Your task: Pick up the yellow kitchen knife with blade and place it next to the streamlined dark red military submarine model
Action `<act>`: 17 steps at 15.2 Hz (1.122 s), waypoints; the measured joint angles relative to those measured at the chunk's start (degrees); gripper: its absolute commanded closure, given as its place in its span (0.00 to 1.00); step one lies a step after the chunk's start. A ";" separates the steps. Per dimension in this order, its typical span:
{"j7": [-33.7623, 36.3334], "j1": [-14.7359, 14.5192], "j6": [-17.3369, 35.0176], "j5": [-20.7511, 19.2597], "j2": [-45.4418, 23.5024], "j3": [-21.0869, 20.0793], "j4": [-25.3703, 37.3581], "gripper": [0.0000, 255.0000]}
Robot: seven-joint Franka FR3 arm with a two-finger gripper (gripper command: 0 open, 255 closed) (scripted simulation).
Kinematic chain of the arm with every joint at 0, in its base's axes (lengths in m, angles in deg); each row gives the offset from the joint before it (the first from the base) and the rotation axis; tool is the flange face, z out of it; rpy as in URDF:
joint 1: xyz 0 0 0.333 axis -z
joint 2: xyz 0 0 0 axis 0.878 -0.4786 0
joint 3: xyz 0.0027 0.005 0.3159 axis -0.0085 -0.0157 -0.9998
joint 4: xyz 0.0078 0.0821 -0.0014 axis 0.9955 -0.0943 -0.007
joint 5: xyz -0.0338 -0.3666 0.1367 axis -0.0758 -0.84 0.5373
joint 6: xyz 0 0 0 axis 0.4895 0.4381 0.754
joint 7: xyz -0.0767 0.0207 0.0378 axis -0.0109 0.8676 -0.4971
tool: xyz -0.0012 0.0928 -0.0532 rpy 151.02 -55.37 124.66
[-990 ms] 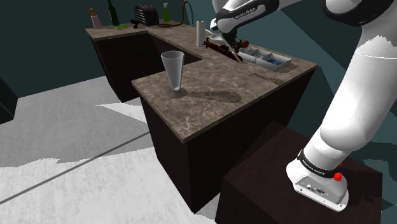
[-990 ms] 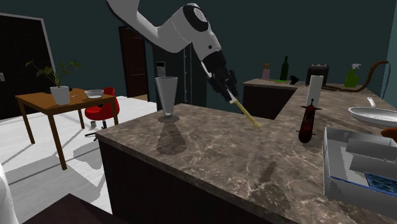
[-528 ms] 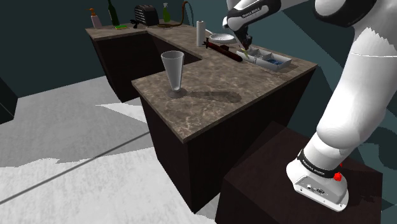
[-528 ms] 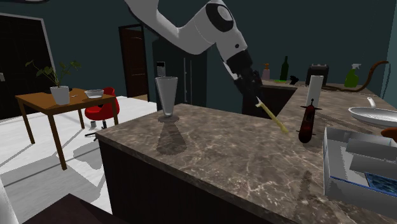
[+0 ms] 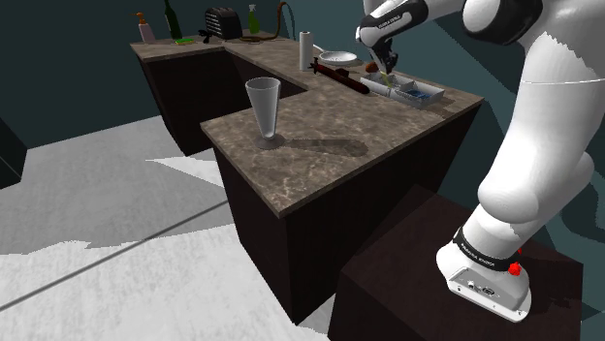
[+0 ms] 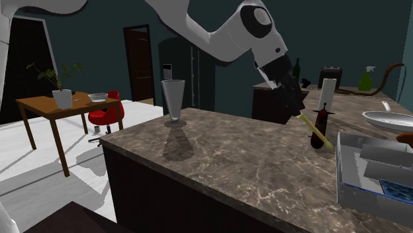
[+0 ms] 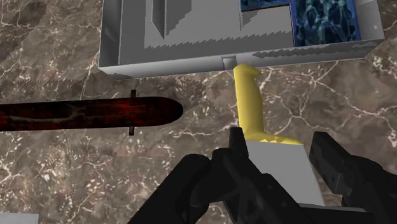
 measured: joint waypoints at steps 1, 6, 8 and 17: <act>-0.03 0.18 0.50 0.03 -0.38 0.06 -0.04 1.00; 1.30 0.36 3.52 -0.55 -1.64 0.24 -2.00 1.00; 1.98 0.33 4.61 -0.86 -1.97 0.30 -2.90 1.00; 4.99 0.31 9.95 -2.27 -4.41 0.63 -6.22 1.00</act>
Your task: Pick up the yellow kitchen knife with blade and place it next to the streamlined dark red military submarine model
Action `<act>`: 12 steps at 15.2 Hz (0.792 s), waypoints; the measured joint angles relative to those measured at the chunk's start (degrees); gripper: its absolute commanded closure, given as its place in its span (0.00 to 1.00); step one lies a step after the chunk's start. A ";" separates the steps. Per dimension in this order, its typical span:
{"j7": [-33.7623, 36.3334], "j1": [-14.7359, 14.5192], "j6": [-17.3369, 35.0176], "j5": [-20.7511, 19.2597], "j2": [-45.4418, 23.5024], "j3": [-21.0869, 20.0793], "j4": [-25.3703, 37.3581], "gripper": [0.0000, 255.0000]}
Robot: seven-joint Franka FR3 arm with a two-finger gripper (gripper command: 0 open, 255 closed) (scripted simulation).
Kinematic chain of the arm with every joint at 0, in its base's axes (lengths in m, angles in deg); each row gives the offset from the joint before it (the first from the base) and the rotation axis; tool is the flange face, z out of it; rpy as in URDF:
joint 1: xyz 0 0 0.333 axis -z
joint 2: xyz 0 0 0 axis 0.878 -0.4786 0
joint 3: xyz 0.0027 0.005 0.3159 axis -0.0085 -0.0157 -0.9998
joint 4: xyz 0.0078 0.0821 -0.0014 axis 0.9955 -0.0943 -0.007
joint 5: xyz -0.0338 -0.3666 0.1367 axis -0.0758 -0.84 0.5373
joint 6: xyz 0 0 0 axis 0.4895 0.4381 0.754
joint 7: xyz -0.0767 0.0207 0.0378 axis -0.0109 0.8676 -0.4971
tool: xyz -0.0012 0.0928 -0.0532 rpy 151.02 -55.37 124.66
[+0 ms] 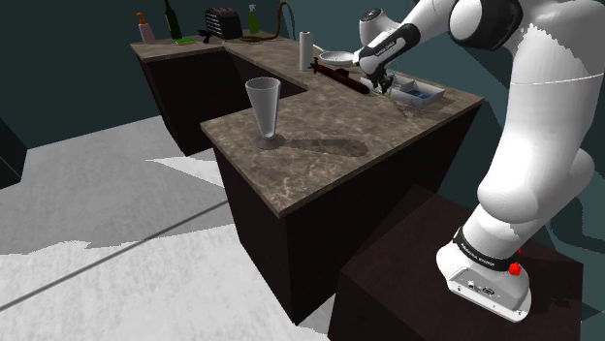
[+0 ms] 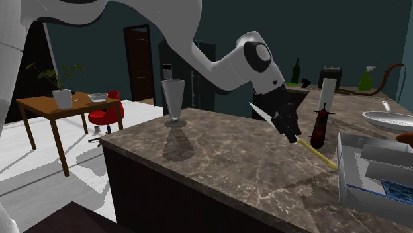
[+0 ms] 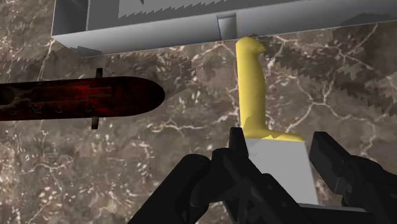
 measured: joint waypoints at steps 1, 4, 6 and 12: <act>0.18 0.07 0.44 -0.03 -0.54 0.01 0.07 1.00; 1.28 0.05 2.16 -0.54 -1.68 0.16 -0.71 1.00; 1.84 0.10 3.15 -0.79 -2.43 0.26 -1.04 1.00; 3.75 0.06 6.04 -1.73 -4.46 0.63 -2.29 1.00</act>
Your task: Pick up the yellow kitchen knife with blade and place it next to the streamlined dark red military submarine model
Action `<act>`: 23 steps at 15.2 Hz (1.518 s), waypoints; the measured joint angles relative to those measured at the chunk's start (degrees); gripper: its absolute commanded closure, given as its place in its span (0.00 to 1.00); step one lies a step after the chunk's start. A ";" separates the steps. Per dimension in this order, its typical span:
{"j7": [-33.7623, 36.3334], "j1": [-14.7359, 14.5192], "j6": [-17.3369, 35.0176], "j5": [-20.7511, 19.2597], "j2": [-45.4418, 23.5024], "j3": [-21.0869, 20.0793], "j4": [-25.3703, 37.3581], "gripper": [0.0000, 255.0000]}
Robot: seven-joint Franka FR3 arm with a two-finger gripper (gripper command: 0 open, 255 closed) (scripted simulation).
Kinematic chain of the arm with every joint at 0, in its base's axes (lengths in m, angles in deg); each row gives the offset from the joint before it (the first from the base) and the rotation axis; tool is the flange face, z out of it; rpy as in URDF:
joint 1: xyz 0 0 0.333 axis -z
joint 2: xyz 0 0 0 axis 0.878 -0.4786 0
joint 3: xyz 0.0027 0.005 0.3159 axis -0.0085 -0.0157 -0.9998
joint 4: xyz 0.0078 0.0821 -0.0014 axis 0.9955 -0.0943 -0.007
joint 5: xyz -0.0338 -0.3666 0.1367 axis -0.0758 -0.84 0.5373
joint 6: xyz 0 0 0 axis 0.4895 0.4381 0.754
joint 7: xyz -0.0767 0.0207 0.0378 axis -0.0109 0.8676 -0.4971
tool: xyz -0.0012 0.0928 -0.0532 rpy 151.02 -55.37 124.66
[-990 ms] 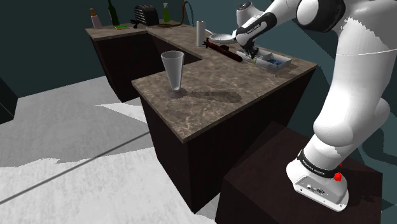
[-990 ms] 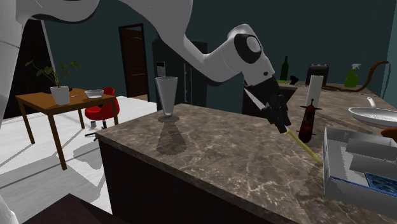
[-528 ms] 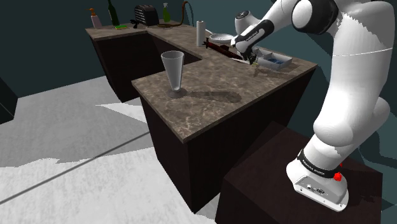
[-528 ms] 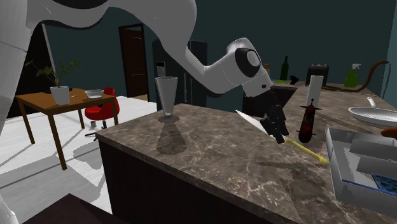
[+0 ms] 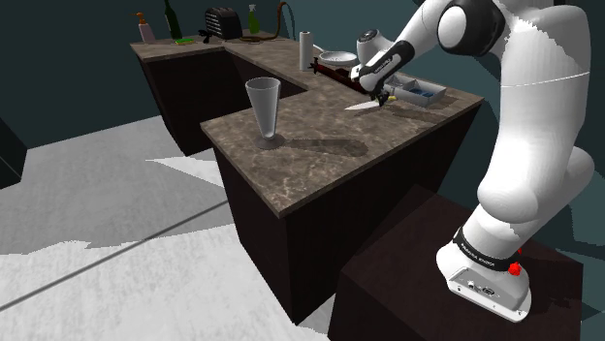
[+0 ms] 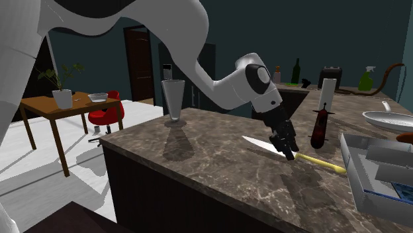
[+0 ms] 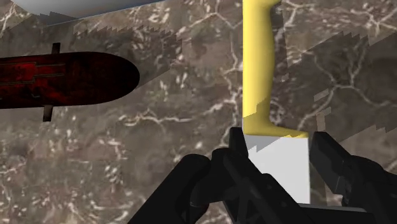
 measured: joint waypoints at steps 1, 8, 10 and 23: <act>0.06 0.00 0.10 -0.03 -0.05 0.01 -0.03 1.00; 0.09 0.05 0.15 -0.04 -0.15 0.04 -0.01 0.00; 0.09 0.06 0.15 -0.05 -0.15 0.05 -0.01 0.00; 0.09 -2.03 -4.75 -0.03 5.15 -0.52 -1.15 0.00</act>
